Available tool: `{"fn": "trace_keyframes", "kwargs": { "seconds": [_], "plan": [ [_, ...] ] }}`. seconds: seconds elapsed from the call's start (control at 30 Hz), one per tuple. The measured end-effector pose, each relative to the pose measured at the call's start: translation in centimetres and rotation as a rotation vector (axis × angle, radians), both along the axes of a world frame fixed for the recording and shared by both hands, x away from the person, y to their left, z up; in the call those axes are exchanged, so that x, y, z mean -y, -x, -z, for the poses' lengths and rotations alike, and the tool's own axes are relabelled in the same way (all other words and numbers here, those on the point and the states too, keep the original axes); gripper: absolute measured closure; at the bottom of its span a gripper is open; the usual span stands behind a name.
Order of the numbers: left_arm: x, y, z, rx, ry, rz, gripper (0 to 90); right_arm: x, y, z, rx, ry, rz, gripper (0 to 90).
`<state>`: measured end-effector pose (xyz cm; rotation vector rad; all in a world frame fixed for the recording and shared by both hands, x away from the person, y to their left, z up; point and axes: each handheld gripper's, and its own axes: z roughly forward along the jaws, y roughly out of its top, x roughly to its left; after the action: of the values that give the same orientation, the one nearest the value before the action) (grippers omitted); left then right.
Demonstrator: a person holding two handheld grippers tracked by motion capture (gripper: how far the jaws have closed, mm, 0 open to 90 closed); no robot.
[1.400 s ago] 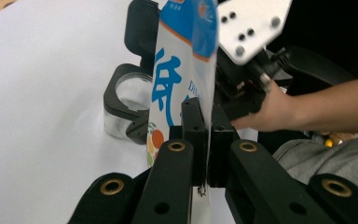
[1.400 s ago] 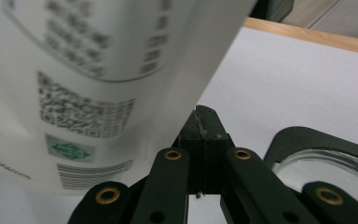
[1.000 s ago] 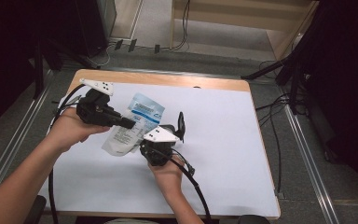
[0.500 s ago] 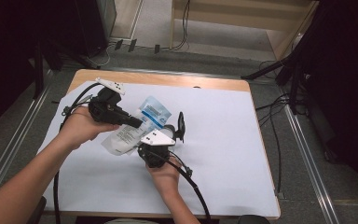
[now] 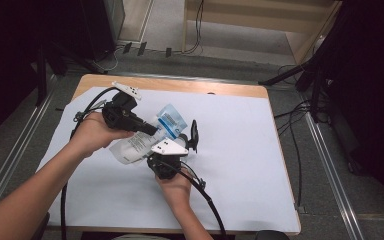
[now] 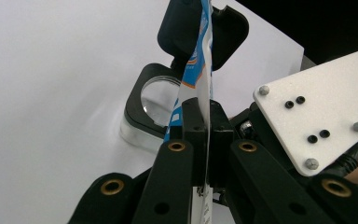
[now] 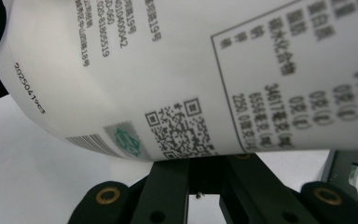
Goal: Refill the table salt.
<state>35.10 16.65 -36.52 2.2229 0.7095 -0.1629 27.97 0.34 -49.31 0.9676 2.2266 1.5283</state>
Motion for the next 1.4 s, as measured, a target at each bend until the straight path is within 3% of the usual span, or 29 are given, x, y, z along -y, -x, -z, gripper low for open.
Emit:
{"fn": "trace_keyframes", "kwargs": {
  "seconds": [0.47,0.7,1.03,1.4],
  "plan": [
    [0.5,-0.6,0.4,-0.009,-0.035,-0.025,90.0,-0.3,-0.2,0.3,-0.022,0.0,0.017,90.0],
    [1.3,-1.2,0.4,-0.016,-0.073,-0.033,90.0,-0.4,-0.4,0.3,-0.042,-0.013,0.03,90.0],
    [2.5,-1.5,0.0,-0.041,-0.134,-0.024,90.0,-0.3,-0.5,0.2,-0.036,-0.03,0.021,90.0],
    [3.2,-1.7,-0.1,-0.06,-0.155,-0.034,90.0,-0.5,-0.6,0.4,-0.032,-0.047,0.009,90.0]
  ]
}}
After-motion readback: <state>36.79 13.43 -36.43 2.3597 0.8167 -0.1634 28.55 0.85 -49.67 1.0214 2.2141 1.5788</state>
